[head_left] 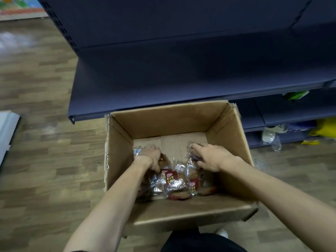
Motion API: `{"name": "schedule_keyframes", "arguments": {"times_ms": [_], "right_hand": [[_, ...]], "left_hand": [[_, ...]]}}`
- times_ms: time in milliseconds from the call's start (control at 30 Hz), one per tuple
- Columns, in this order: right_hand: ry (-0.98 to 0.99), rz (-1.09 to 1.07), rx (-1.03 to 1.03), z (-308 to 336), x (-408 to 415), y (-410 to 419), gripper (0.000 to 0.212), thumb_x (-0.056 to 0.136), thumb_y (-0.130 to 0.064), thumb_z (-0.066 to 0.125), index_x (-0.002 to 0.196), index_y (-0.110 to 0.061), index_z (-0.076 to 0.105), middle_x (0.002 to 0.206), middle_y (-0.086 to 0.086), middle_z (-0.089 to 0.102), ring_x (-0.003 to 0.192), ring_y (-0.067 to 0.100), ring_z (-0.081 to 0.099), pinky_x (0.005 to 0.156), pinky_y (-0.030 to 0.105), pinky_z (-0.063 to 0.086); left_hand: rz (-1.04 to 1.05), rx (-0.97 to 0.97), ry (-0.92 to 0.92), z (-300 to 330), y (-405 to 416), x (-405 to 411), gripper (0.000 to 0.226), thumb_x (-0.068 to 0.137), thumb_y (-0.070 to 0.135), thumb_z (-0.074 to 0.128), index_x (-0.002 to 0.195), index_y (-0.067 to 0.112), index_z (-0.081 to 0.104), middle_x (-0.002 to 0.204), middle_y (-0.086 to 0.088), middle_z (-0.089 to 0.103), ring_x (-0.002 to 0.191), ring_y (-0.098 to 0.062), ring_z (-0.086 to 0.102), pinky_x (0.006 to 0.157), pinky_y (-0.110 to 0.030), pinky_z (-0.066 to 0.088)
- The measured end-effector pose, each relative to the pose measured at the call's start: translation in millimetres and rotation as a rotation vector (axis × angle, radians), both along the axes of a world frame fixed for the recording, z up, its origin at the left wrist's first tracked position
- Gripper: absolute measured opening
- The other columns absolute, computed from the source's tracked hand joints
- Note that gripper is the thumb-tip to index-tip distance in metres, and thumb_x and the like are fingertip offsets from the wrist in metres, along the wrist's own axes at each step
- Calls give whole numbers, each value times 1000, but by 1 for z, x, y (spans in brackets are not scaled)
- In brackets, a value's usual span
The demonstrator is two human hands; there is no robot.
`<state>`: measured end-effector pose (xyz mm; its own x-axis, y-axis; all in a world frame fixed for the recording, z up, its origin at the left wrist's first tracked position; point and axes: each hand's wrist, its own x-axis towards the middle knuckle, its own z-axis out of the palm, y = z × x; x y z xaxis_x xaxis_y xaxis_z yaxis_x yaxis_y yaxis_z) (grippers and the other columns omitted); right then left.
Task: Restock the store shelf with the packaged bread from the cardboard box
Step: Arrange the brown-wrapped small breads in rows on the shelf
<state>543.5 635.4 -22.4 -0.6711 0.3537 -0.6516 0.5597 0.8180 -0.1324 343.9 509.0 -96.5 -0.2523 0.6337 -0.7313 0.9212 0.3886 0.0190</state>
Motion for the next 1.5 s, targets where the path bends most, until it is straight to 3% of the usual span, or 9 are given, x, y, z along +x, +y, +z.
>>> {"name": "schedule_keyframes", "arguments": {"times_ms": [100, 200, 400, 600, 700, 867, 1033, 1167, 1500], "right_hand": [[34, 7, 37, 8, 7, -2, 56, 96, -33, 57, 144, -24, 30, 138, 9, 48, 117, 34, 57, 92, 46, 49], [88, 17, 74, 18, 12, -3, 58, 96, -33, 57, 146, -24, 29, 137, 10, 47, 115, 35, 58, 91, 45, 48], [333, 56, 169, 59, 23, 1, 68, 95, -34, 58, 152, -23, 22, 134, 8, 47, 102, 32, 63, 76, 40, 48], [712, 61, 305, 131, 33, 21, 94, 85, -43, 70, 156, -20, 12, 146, 6, 36, 101, 31, 64, 72, 39, 49], [852, 103, 344, 169, 47, 30, 104, 81, -48, 74, 158, -24, 8, 156, 3, 25, 106, 26, 63, 77, 38, 53], [1061, 179, 340, 223, 83, 51, 97, 75, -39, 79, 154, -25, 24, 159, 1, 20, 101, 28, 64, 70, 36, 52], [1164, 197, 377, 255, 129, 77, 79, 76, -19, 79, 144, -17, 39, 149, 3, 29, 94, 36, 65, 74, 43, 56], [1187, 153, 461, 275, 166, 93, 71, 78, -4, 71, 142, -11, 39, 153, 6, 25, 90, 43, 64, 73, 49, 55], [1196, 62, 575, 322, 226, 140, 75, 77, 1, 72, 142, -9, 37, 156, 5, 22, 92, 43, 64, 79, 49, 54]], "left_hand": [[-286, 196, 293, 22, -4, 13, 79, 77, 33, 76, 140, 7, 36, 136, -10, 42, 124, -27, 39, 102, -36, 38], [-417, 390, 459, 50, -10, 24, 66, 82, 29, 70, 135, 5, 40, 134, -13, 44, 120, -29, 41, 98, -36, 37], [-381, 651, 601, 126, -19, 54, 65, 69, 29, 78, 122, 3, 51, 113, -12, 54, 100, -30, 50, 80, -38, 43], [-280, 928, 730, 209, -13, 94, 60, 67, 27, 74, 119, 6, 54, 115, -12, 56, 102, -31, 51, 83, -39, 42], [-265, 1054, 774, 249, -7, 116, 61, 67, 28, 72, 122, 5, 54, 117, -13, 57, 104, -31, 51, 83, -40, 41], [-274, 1242, 771, 304, 18, 160, 58, 77, 39, 64, 123, 5, 56, 119, -13, 57, 108, -31, 51, 86, -41, 43], [-252, 1325, 759, 335, 48, 206, 55, 81, 40, 55, 123, 5, 56, 117, -13, 57, 102, -32, 52, 82, -41, 42], [-251, 1328, 779, 354, 74, 236, 56, 70, 29, 67, 120, 6, 56, 114, -13, 57, 97, -33, 53, 77, -42, 44], [-290, 1405, 814, 403, 137, 278, 58, 63, 27, 70, 116, 9, 56, 112, -10, 58, 96, -32, 52, 78, -41, 42]]}}
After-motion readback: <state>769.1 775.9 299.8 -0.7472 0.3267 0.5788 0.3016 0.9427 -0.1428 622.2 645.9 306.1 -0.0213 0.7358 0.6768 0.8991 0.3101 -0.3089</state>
